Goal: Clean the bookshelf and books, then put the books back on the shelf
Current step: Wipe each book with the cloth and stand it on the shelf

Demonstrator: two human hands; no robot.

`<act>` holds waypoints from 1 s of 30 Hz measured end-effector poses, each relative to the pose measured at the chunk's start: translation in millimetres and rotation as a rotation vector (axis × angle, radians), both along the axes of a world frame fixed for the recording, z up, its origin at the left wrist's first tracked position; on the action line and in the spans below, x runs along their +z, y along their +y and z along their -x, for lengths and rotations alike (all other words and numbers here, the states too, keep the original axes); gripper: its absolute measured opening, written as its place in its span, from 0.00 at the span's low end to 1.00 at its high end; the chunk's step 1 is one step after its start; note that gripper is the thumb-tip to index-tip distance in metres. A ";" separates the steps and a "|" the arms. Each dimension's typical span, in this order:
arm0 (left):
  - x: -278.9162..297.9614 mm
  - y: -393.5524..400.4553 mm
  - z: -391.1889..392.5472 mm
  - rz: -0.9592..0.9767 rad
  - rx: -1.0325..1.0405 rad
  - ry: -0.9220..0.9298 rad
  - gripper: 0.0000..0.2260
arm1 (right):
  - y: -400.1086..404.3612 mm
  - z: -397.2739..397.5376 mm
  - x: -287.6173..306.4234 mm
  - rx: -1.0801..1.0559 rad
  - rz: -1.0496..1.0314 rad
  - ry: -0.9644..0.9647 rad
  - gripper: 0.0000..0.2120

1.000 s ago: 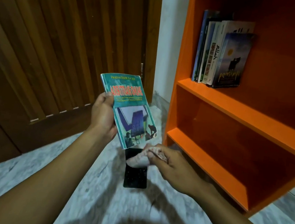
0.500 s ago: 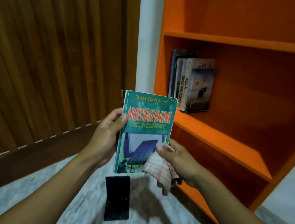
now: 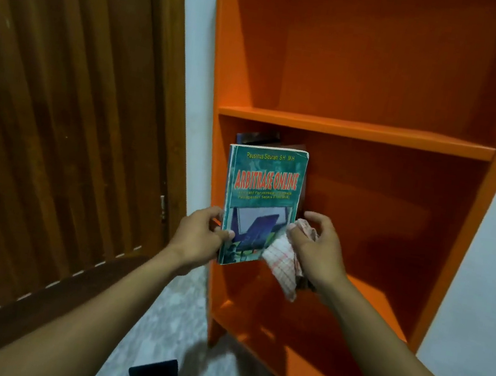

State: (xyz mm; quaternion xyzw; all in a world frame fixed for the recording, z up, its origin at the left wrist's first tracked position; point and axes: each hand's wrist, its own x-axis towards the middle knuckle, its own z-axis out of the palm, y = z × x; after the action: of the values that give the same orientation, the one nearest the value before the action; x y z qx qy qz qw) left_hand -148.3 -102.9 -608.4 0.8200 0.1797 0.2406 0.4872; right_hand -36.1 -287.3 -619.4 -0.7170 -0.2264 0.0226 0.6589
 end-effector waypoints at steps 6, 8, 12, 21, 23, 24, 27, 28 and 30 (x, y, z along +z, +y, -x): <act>-10.0 -8.2 -95.9 -0.008 0.059 -0.042 0.04 | -6.2 -13.0 -19.0 -0.074 -0.074 0.031 0.03; -16.2 -11.9 -125.0 -0.023 0.086 -0.033 0.06 | -6.8 -23.3 -21.8 -0.085 -0.052 0.042 0.04; -33.9 -20.0 -175.5 -0.018 0.139 -0.014 0.11 | -10.0 -45.6 -23.3 -0.084 -0.042 0.046 0.05; -55.4 -31.6 -229.3 -0.037 0.318 0.031 0.11 | -15.4 -75.4 -39.1 -0.107 -0.044 0.036 0.04; -57.6 -31.1 -232.6 -0.021 0.337 0.038 0.11 | -17.9 -76.6 -42.9 -0.120 -0.066 0.057 0.03; -57.6 -29.7 -234.7 -0.021 0.341 0.043 0.11 | -18.7 -77.5 -44.8 -0.122 -0.072 0.067 0.03; -57.5 -26.2 -239.8 -0.031 0.359 0.071 0.12 | -21.8 -76.4 -46.9 -0.114 -0.073 0.085 0.03; -57.8 -25.3 -241.1 -0.044 0.370 0.077 0.12 | -22.3 -76.4 -47.2 -0.105 -0.078 0.092 0.03; -59.2 -22.4 -243.2 -0.066 0.382 0.105 0.13 | -23.1 -75.3 -47.0 -0.082 -0.078 0.100 0.03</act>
State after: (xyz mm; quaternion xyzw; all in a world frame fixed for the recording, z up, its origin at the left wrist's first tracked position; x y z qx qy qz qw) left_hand 95.0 -125.3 -667.6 0.7980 0.3492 0.2912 0.3956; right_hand 39.3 -310.4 -666.4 -0.6974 -0.1642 0.0224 0.6973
